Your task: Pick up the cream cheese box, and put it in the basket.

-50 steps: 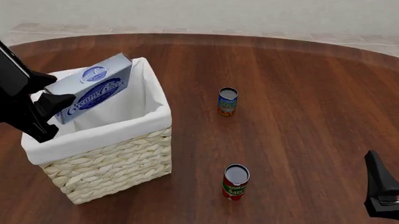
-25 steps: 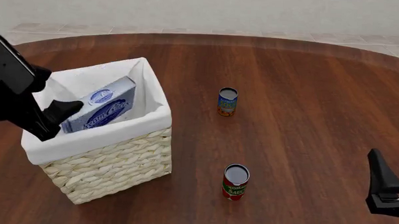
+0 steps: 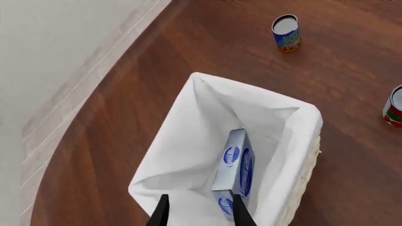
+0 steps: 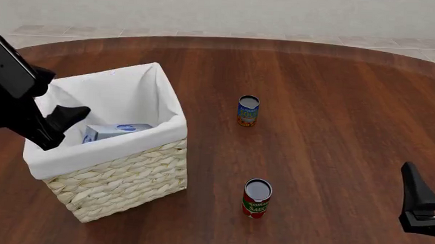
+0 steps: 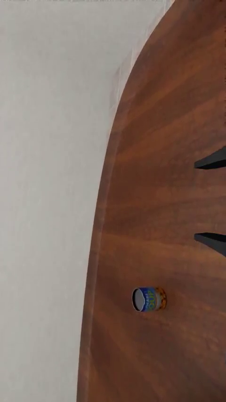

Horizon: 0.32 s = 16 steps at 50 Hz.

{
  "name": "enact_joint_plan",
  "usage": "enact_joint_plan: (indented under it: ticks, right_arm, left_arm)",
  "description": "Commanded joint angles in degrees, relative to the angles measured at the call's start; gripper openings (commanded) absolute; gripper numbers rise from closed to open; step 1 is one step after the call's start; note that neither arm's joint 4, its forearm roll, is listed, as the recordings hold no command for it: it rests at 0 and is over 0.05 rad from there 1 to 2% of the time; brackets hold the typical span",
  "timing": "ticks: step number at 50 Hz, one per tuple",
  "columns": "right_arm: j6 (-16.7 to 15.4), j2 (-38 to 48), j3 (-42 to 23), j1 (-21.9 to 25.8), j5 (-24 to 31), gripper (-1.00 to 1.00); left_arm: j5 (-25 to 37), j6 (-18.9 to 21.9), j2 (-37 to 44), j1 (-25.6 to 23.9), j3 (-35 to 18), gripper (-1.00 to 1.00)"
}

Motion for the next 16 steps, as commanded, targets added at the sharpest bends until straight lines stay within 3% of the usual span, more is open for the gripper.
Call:
enact_joint_plan:
  ticks: [1, 16]
  right_arm:
    - [0.00, 0.01, 0.00, -0.01, -0.01, 1.00]
    - [0.00, 0.01, 0.00, -0.01, -0.01, 1.00]
  left_arm:
    - [0.36, 0.11, -0.21, 0.01, -0.49, 1.00]
    - [2.34, 0.89, -0.97, 0.52, -3.68, 1.00]
